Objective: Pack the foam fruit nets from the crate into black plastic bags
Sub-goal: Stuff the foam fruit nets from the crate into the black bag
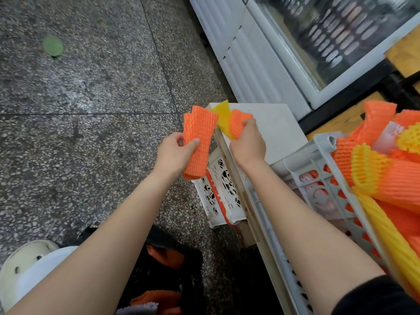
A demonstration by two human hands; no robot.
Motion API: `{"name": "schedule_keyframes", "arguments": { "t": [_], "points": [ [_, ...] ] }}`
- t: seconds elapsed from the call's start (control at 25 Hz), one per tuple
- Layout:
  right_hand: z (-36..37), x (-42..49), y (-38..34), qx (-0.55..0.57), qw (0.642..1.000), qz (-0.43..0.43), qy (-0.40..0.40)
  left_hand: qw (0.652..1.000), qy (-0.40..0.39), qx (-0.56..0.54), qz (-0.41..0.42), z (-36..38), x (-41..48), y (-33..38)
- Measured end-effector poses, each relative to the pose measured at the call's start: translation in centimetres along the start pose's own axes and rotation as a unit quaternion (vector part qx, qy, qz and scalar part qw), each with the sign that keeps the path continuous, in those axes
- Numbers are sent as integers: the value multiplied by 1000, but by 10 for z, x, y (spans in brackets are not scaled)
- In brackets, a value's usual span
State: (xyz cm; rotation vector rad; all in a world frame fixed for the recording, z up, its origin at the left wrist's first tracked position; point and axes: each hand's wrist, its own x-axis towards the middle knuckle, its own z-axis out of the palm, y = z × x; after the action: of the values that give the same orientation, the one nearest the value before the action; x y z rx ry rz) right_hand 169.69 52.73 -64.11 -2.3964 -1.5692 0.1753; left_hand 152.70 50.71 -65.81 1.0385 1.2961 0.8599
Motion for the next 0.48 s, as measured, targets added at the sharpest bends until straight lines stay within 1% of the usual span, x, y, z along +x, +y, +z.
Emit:
{"name": "schedule_keyframes", "arguments": {
  "t": [0.04, 0.16, 0.2, 0.28, 0.36, 0.48],
  "points": [
    [-1, -3, -3, -11, 1000, -21, -10, 1000, -1, 1, -1, -1, -1, -1],
    [0, -5, -9, 1, 998, -59, -34, 1000, 9, 10, 0, -6, -1, -6],
    [2, -4, -9, -44, 996, -70, -37, 1000, 15, 8, 1, -8, -1, -6],
    [7, -2, -4, -181, 978, -95, -45, 1000, 22, 5, -1, -11, -1, -7],
    [11, 1, 1, -227, 968, -107, -34, 1000, 28, 8, -1, -12, 0, -8],
    [13, 1, 2, -207, 971, -119, 17, 999, 38, 6, 1, -14, -5, -9]
  ]
}}
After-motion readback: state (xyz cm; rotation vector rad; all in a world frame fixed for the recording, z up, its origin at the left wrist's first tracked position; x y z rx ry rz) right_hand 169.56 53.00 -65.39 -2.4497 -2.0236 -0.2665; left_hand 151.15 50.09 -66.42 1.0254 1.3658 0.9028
